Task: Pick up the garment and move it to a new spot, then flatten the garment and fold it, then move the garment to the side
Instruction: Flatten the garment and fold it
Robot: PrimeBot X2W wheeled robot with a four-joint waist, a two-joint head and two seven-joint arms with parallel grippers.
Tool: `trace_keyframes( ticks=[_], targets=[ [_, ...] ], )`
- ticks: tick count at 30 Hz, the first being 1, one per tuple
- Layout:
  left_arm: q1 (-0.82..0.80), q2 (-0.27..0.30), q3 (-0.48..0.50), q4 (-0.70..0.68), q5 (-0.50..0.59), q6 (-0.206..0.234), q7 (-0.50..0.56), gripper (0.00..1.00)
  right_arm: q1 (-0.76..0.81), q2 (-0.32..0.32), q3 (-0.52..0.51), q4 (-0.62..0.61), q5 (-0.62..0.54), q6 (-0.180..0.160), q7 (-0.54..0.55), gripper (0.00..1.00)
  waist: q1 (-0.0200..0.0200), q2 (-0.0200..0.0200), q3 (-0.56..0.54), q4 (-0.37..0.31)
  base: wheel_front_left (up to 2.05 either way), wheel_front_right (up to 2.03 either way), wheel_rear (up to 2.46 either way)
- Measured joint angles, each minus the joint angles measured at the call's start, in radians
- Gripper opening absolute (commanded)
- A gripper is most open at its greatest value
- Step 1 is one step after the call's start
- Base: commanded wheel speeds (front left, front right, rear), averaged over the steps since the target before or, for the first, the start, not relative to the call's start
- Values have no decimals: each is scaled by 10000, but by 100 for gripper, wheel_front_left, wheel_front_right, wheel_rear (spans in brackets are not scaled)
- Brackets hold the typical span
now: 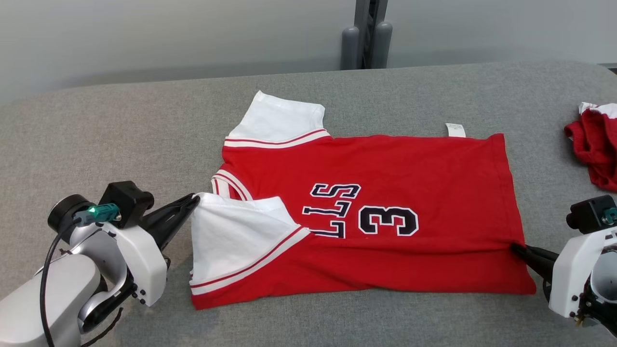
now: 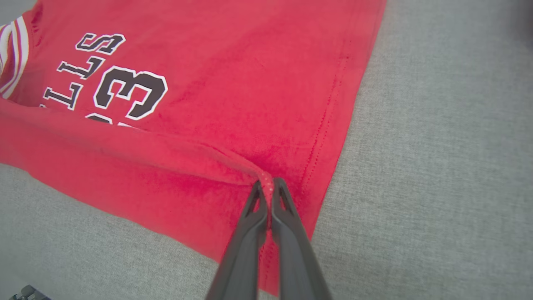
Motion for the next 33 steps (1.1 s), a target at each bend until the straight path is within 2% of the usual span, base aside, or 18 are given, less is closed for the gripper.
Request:
trace_keyframes(
  ticks=[6, 7, 8, 9, 10, 11, 15, 20, 26, 29, 33],
  targets=[
    [-131, -232, -69, 535, 125, -10, -213, 0, -1, 117, -25, 136, -132, 0, -198, 0, 0, 0, 101, 7, 0, 0, 0],
    [-132, -265, -86, 585, 146, -29, -255, 6, -1, 159, -50, 194, -136, 2, -247, 0, 0, 0, 115, 7, 0, 0, 0],
    [-134, -295, -96, 648, 148, -36, -263, 36, -9, 217, -98, 320, -155, 2, -313, 3, 0, 0, 128, 8, 0, 0, 0],
    [-133, -318, -119, 713, 121, -50, -247, 36, -21, 253, -119, 374, -226, 2, -405, 3, 0, 0, 141, 8, 0, 0, 0],
    [-133, -349, -153, 771, 54, -90, -159, 100, -35, 280, -130, 403, -301, 0, -464, 54, 0, 0, 150, 10, 0, 0, 0],
    [-132, -368, -199, 809, 54, -121, -148, 100, -60, 332, -148, 454, -374, 0, -575, 100, 0, 0, 155, 12, 0, 0, 0],
    [-152, -380, -228, 982, 117, -117, -270, 100, -176, 581, -443, 855, -736, 0, -1281, 100, 0, 0, 150, 35, 0, 0, 0],
    [-144, -395, 59, 1003, 17, 188, -702, 100, -170, 757, -782, 1164, -926, 0, -2044, 100, 0, 0, 31, 48, 0, 0, 0],
    [173, -430, 1039, 654, -495, 1283, -1710, 100, 147, 1058, -1478, 1682, -1496, 0, -3450, 100, 0, 0, -248, 32, 0, 0, 0],
    [614, -537, 1691, 232, -828, 1793, -2057, 100, 377, 1365, -1971, 2036, -2313, 0, -4021, 100, 0, 0, -366, -14, 0, 0, 0],
    [1522, -926, 3164, -681, -1365, 2217, -2230, 100, 882, 2148, -3680, 2364, -3580, 2, -4268, 100, 0, 0, -494, -115, 0, 0, 0]
  ],
)
